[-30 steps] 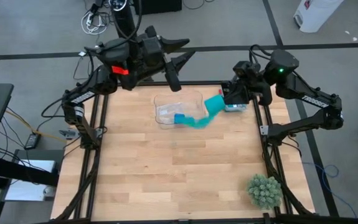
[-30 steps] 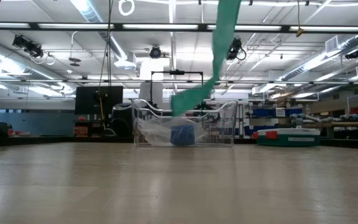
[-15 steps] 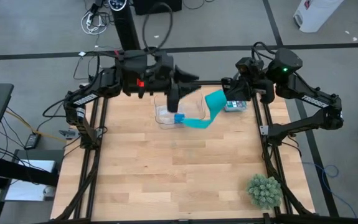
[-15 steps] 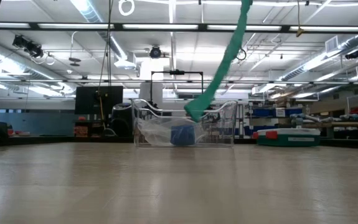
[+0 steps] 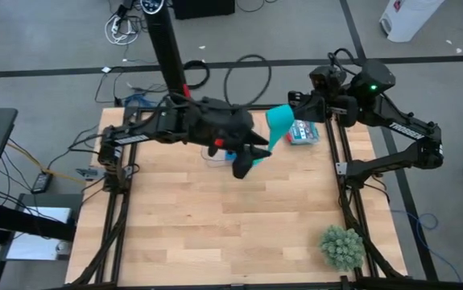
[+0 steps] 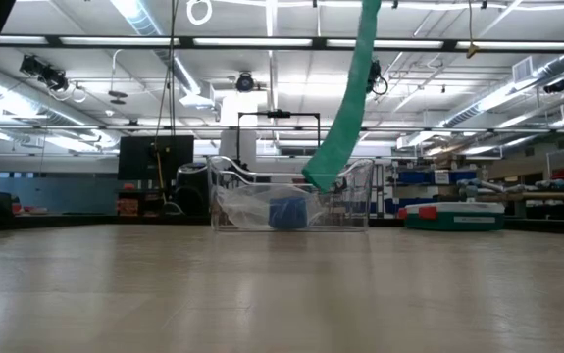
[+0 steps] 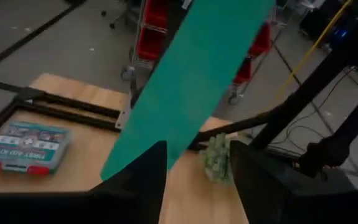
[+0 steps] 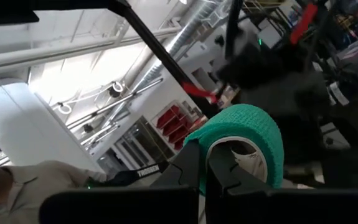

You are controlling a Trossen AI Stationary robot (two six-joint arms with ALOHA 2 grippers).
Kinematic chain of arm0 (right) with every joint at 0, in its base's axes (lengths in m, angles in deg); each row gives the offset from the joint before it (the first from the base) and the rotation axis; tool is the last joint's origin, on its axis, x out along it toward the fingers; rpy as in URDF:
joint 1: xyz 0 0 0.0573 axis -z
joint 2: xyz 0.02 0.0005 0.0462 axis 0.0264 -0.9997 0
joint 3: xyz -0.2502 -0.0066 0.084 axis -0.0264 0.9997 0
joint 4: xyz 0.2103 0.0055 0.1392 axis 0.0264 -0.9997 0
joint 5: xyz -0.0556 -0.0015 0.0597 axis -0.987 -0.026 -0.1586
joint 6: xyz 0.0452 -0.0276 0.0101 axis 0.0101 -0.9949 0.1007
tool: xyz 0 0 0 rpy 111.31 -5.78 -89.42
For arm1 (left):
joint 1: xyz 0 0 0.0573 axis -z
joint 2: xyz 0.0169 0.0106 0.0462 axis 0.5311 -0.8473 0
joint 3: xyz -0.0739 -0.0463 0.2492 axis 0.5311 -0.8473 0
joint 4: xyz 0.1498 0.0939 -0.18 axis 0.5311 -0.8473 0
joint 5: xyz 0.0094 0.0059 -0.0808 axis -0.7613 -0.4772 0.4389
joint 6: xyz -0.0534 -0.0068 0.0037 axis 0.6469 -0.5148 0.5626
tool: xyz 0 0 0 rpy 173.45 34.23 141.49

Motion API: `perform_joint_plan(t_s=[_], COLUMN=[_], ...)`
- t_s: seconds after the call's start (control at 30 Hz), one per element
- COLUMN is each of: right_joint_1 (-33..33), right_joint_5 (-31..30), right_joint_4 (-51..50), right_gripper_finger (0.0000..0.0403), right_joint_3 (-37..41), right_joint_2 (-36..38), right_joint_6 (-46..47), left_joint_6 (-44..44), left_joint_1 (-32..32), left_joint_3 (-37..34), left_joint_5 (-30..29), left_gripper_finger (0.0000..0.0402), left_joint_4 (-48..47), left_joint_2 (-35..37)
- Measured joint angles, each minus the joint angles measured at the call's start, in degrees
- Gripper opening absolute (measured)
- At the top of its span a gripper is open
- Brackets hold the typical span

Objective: Roll bandage
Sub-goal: Roll the sky blue bandage

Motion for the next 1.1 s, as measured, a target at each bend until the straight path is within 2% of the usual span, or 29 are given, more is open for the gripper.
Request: perform_joint_plan(t_s=[0.13, 0.37, 0.63, 0.77, 0.93, 1.1], right_joint_1=[0.76, 1.19, 1.19, 1.19, 1.19, 1.19], right_joint_5=[-0.01, -1.10, -1.67, -1.72, -1.70, -1.69], right_joint_4=[1.09, 1.49, 2.57, 2.62, 2.64, 2.63], right_gripper_finger=[0.0000, 0.0000, 0.0000, 0.0000, 0.0000, 0.0000], right_joint_3=[0.00, 0.00, 0.00, 0.00, 0.00, -0.01], right_joint_2=[0.03, 0.03, 0.03, 0.03, 0.03, 0.03], right_joint_6=[0.43, -0.50, -0.52, -0.55, -0.59, -0.58], left_joint_6=[-0.01, -0.30, -1.83, -1.91, -1.59, -2.00], left_joint_1=[0.14, 0.76, 0.74, 0.76, 0.76, 0.72], left_joint_3=[-0.07, 0.00, 0.00, -0.02, -0.02, 0.00], left_joint_5=[-1.43, -10.39, -13.56, -13.82, -14.29, -17.12], left_gripper_finger=[0.0182, 0.0182, 0.0170, 0.0129, 0.0023, 0.0006], left_joint_4=[-4.53, -8.22, -9.19, -8.93, -6.57, -6.02], left_joint_2=[-0.16, -1.71, -3.77, -4.26, -4.79, -4.56])
